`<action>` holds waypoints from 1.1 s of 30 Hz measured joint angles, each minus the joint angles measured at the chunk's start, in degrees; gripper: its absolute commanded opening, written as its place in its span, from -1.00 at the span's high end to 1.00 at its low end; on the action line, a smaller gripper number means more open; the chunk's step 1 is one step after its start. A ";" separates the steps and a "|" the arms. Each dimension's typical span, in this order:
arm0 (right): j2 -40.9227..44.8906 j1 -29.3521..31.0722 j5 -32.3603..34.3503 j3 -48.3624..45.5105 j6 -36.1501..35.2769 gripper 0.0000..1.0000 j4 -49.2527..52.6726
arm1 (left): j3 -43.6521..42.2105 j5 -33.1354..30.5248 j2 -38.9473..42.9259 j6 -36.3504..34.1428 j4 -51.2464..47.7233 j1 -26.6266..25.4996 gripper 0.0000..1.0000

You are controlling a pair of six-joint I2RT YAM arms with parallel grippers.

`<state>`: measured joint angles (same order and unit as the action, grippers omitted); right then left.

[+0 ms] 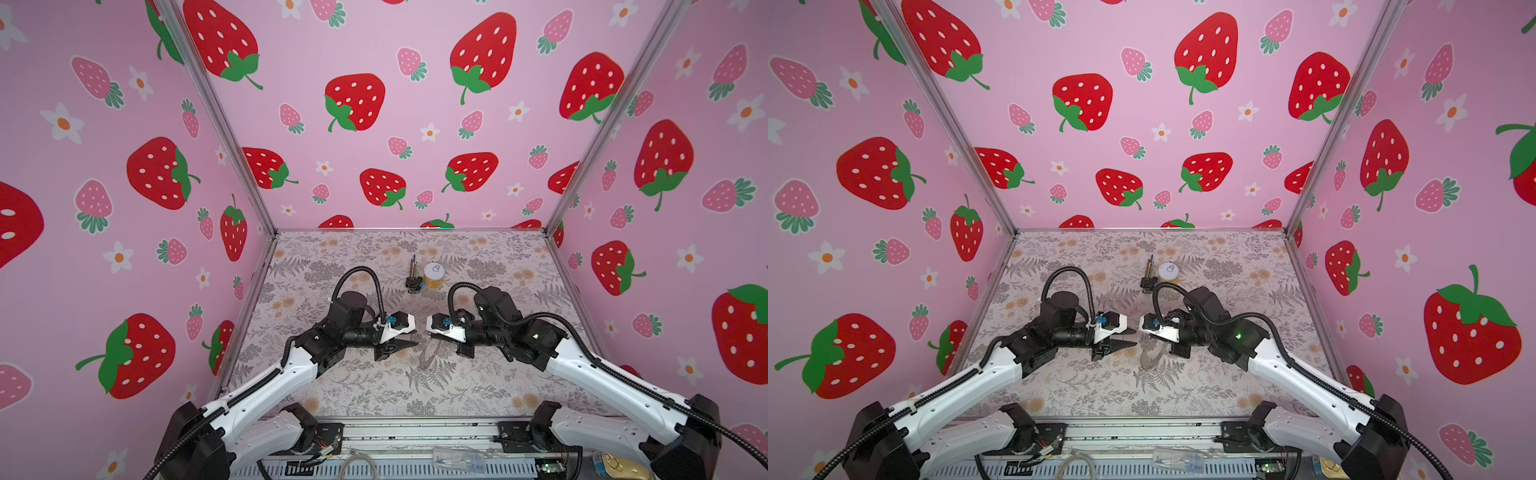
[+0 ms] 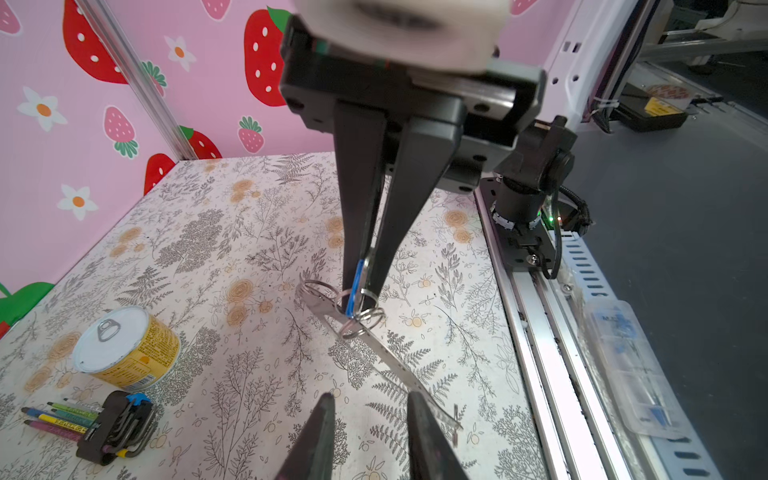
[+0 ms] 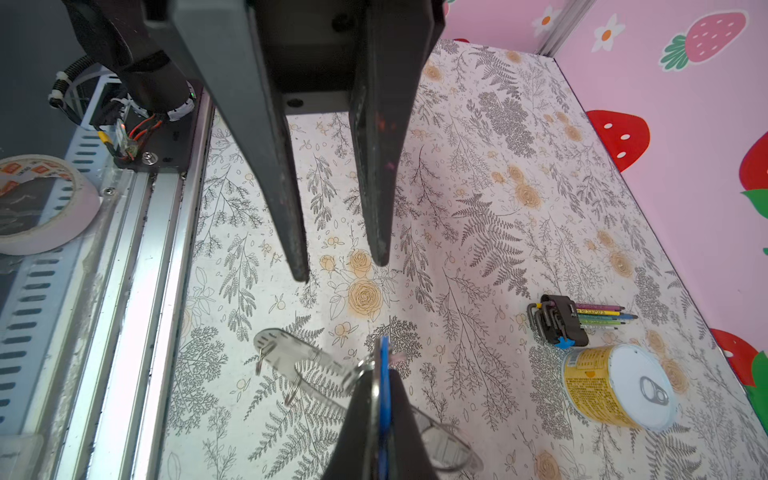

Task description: Put the keys on the keyring

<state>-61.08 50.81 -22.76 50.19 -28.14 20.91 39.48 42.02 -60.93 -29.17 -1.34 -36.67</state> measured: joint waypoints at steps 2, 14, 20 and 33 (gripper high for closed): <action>0.35 0.00 -0.68 0.00 -0.28 1.00 0.00 | 0.00 -0.13 0.02 -0.04 0.24 -0.11 0.36; 1.46 0.00 -4.31 0.00 -1.11 1.00 -0.33 | -0.15 0.70 0.02 0.79 5.05 -0.22 0.39; 1.46 0.00 -5.38 0.00 -1.22 1.00 -0.33 | -0.20 3.48 -1.01 1.22 6.27 -0.33 0.41; 1.46 0.02 -5.97 0.00 -1.57 1.00 -0.94 | -0.20 8.98 -3.32 2.32 7.13 -0.68 0.46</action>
<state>-59.61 50.83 -28.73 50.19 -29.71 19.97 39.29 51.00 -64.25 -26.85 5.78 -37.34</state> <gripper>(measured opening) 0.074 0.275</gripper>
